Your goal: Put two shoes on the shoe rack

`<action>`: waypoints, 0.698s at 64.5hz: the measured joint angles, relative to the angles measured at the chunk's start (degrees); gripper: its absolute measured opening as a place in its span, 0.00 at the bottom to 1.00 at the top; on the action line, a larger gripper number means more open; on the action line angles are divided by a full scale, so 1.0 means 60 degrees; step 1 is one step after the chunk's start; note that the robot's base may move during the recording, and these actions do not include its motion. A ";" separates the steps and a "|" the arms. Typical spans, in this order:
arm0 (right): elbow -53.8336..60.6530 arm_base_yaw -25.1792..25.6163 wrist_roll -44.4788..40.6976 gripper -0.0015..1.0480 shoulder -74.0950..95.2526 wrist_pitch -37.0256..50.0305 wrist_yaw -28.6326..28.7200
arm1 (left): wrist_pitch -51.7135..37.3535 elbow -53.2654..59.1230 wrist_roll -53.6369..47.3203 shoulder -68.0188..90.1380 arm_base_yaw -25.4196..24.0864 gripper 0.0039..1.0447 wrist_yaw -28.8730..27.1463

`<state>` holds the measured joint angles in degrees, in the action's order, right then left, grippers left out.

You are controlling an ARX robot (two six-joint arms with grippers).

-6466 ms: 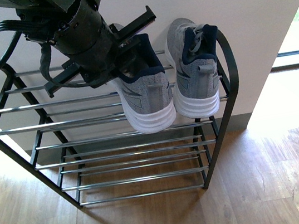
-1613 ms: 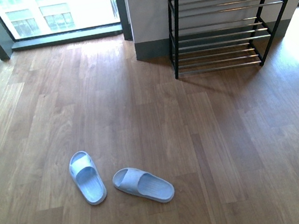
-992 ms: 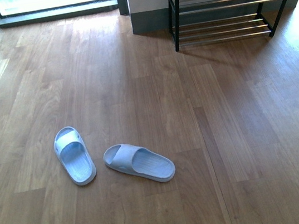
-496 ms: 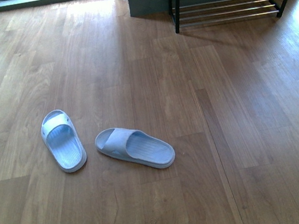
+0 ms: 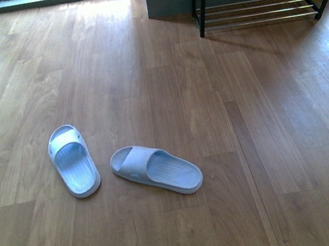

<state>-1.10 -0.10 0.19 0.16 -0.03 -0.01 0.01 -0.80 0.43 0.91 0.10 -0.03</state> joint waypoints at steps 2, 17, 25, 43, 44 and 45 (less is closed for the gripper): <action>0.0000 0.0004 0.0000 0.91 0.0000 0.0000 0.0000 | 0.0000 0.0000 0.0000 0.0000 0.0000 0.91 0.0004; 0.0000 0.0000 0.0000 0.91 0.0000 0.0000 -0.0004 | 0.0000 0.0000 0.0000 0.0000 0.0000 0.91 0.0004; 0.0000 0.0000 0.0000 0.91 0.0000 0.0000 0.0000 | 0.0000 0.0000 0.0000 0.0000 0.0000 0.91 0.0004; 0.0000 0.0004 0.0000 0.91 0.0007 0.0000 0.0000 | 0.0000 0.0000 0.0000 0.0000 0.0000 0.91 0.0004; 0.0000 0.0004 0.0000 0.91 0.0022 0.0000 0.0004 | 0.0000 0.0000 0.0000 0.0000 0.0000 0.91 0.0004; 0.0000 0.0000 0.0000 0.91 0.0022 0.0000 0.0004 | 0.0000 0.0000 0.0000 0.0000 0.0000 0.91 0.0004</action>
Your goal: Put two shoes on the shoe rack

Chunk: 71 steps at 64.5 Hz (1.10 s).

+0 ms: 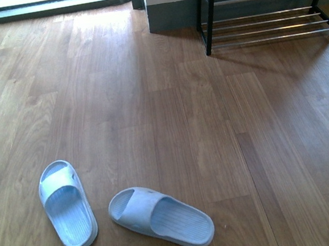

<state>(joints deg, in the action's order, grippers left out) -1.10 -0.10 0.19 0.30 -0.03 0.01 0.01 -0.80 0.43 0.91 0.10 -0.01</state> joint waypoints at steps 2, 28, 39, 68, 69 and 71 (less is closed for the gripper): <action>0.0000 0.0004 0.0000 0.91 -0.0004 0.0000 -0.0004 | 0.0000 0.0000 0.0000 0.0000 0.0000 0.91 0.0000; -0.1577 -0.1719 -0.1384 0.91 1.0925 0.7337 0.4248 | 0.0000 0.0000 0.0000 0.0000 0.0000 0.91 0.0000; -0.3971 -0.3184 -0.2160 0.91 1.8174 0.9220 0.3370 | 0.0000 0.0000 0.0000 0.0000 0.0000 0.91 0.0000; -1.0273 -0.5654 -0.2809 0.91 2.7398 0.8633 0.2656 | 0.0000 0.0000 0.0000 0.0000 0.0000 0.91 0.0000; -1.0389 -0.5679 -0.2805 0.91 2.7492 0.8586 0.2652 | 0.0000 0.0000 0.0000 0.0000 0.0000 0.91 0.0000; -1.0743 -0.5730 -0.2779 0.91 2.7762 0.8462 0.2608 | 0.0000 0.0000 0.0000 0.0000 0.0000 0.91 0.0000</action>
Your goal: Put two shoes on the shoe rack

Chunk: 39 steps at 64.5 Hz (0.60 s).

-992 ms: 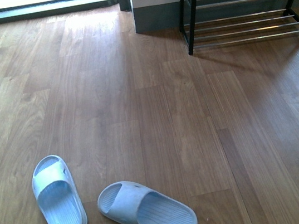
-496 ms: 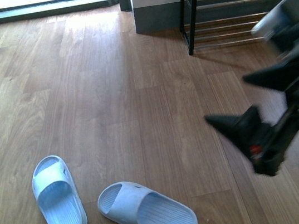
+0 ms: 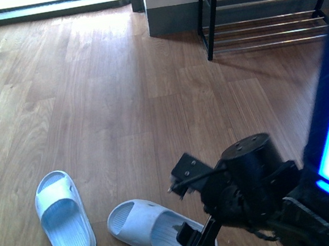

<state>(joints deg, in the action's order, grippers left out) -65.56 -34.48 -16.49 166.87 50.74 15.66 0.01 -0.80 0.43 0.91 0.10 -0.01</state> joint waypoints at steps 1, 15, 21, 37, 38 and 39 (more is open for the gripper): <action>-0.0124 -0.0015 0.0000 0.91 0.0091 -0.0036 -0.0022 | 0.0000 0.0000 0.0000 0.0000 0.0000 0.91 0.0000; -0.2368 -0.0011 0.0270 0.91 0.1392 -0.0452 -0.0470 | 0.0000 0.0000 0.0000 0.0000 0.0000 0.91 0.0000; -0.2929 0.0069 0.0401 0.91 0.1636 -0.0681 -0.0430 | 0.0000 0.0000 0.0000 0.0000 0.0000 0.91 0.0000; -0.3220 0.0128 0.1071 0.61 0.1756 -0.0834 0.0317 | 0.0000 0.0000 0.0000 0.0000 0.0000 0.91 0.0004; -0.3217 0.0128 0.1104 0.58 0.1756 -0.0831 0.0361 | 0.0000 0.0000 0.0000 0.0000 0.0000 0.91 0.0000; -0.3206 0.0128 0.1118 0.54 0.1756 -0.0831 0.0393 | 0.0000 0.0000 0.0000 0.0000 0.0000 0.91 0.0000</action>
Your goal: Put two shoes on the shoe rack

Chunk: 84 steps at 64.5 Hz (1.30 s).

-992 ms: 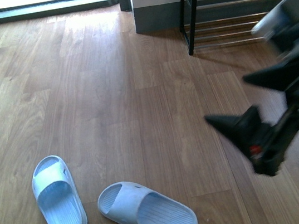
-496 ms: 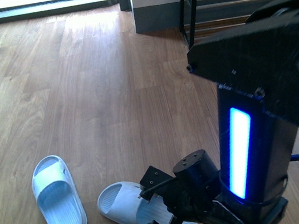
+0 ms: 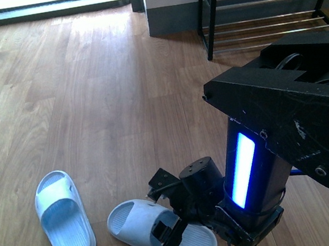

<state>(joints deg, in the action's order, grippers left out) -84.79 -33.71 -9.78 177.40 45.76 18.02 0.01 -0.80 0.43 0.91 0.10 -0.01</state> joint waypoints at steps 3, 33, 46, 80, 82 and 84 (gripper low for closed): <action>0.0004 0.0004 0.0051 0.48 0.0000 0.0000 0.0036 | 0.0000 0.0000 0.0000 0.0000 0.0000 0.91 0.0000; 0.1512 0.0310 0.1596 0.02 -0.1129 0.2229 -0.2280 | 0.0000 0.0000 0.0000 0.0000 0.0000 0.91 0.0004; 0.3840 0.0900 0.2291 0.02 -0.3956 0.3639 -0.2754 | 0.0000 0.0000 0.0000 0.0000 0.0000 0.91 0.0000; 1.1737 0.4674 0.2969 0.02 -1.7773 -0.0667 -0.0586 | 0.0000 0.0000 0.0000 0.0000 0.0000 0.91 0.0000; 1.1803 0.4717 0.2965 0.02 -1.8145 -0.0732 -0.0554 | 0.0000 0.0000 0.0000 0.0000 0.0000 0.91 0.0004; 1.1803 0.4732 0.2965 0.02 -1.8360 -0.0736 -0.0521 | 0.0000 0.0000 0.0000 0.0000 0.0000 0.91 0.0004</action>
<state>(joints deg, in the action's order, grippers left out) -13.98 -5.32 8.01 67.24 41.34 14.90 0.01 -0.80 0.43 0.91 0.10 0.01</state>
